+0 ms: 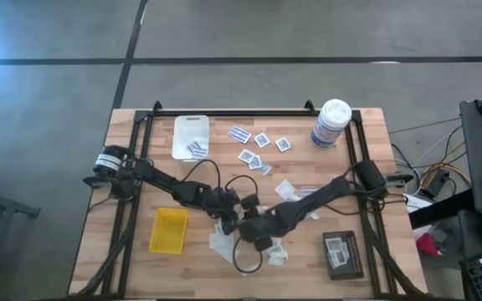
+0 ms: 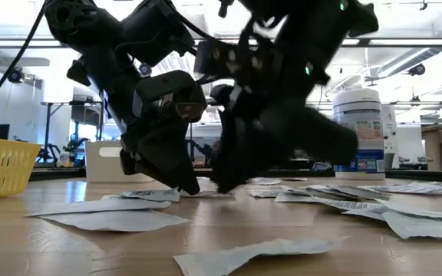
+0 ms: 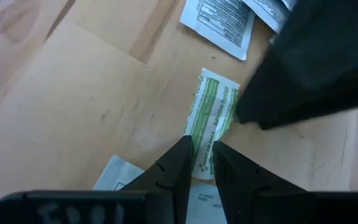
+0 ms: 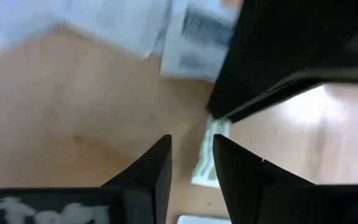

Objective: Pick & Place First Aid Supplies
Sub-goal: Put the green bandage into the yellow bin

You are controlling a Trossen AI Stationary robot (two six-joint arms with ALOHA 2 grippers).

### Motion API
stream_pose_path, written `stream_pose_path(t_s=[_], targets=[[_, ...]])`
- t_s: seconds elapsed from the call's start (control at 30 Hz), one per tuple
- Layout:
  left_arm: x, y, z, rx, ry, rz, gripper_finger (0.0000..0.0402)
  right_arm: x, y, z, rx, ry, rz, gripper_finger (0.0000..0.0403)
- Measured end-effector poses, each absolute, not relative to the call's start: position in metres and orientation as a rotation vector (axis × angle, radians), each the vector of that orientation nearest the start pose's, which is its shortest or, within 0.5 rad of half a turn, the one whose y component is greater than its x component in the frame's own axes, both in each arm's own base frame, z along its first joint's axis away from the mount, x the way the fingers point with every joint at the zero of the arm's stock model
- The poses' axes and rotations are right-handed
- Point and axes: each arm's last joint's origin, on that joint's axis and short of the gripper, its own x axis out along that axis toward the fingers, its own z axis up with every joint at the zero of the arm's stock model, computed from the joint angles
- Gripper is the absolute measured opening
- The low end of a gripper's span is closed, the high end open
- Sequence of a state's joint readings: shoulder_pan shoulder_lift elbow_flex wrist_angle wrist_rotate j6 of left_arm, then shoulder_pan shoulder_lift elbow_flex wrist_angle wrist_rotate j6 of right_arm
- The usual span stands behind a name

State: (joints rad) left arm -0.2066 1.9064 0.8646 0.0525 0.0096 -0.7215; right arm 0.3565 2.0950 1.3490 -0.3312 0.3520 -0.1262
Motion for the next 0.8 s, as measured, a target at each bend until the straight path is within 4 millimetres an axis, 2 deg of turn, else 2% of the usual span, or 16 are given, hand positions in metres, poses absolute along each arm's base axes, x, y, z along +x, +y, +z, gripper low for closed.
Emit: stream_pose_path(t_s=[0.2,0.53,0.8], targets=[[0.328,-0.069,0.090,-0.566,1.015,0.160,0.0087,0.394,0.136,0.123,-0.564,1.042,-0.005,0.0111],[0.328,-0.069,0.091,-0.581,1.014,0.160,0.0087,0.393,0.134,0.121,-0.587,1.056,-0.031,0.0105],[0.330,-0.066,0.091,-0.594,1.006,0.157,0.0087,0.391,0.146,0.122,-0.612,1.023,0.015,0.0098]])
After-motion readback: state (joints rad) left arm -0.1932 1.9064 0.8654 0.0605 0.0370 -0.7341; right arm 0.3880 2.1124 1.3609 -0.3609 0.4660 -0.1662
